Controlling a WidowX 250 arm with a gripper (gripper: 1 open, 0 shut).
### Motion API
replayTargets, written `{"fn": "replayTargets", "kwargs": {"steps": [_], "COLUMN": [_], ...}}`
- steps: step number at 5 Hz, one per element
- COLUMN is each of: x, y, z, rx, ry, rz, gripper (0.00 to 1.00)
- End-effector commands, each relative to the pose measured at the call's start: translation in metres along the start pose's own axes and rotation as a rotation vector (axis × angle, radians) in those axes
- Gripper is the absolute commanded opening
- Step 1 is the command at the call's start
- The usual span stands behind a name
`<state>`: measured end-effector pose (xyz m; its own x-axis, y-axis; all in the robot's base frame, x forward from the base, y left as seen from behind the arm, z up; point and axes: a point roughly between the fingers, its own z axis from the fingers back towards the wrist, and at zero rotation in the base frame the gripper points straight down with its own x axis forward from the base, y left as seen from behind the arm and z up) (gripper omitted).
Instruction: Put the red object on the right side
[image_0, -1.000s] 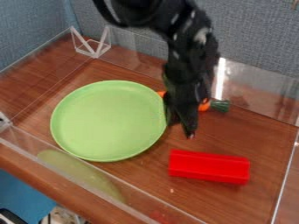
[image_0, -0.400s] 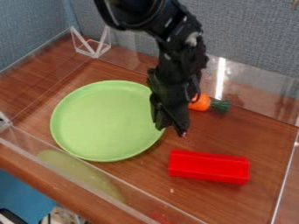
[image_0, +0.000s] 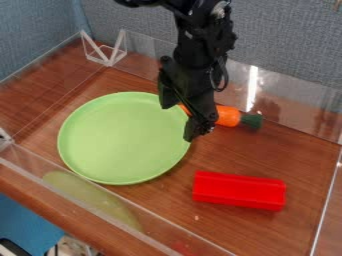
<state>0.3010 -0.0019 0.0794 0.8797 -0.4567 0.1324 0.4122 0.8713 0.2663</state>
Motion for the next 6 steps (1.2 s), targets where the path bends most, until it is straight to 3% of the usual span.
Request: {"fn": "replayTargets", "kwargs": {"steps": [1, 2, 3, 5, 6], "x": [0.008, 0.013, 0.009, 0.002, -0.007], "y": [0.023, 0.041, 0.04, 0.004, -0.005], "z": [0.033, 0.059, 0.077, 0.07, 0.071], "rx": [0.025, 0.028, 0.045, -0.017, -0.032], "ry": [-0.086, -0.119, -0.139, -0.118, -0.081], "rz": [0.027, 0.039, 0.015, -0.03, -0.041], "gripper": [1.0, 1.0, 1.0, 1.0, 1.0]}}
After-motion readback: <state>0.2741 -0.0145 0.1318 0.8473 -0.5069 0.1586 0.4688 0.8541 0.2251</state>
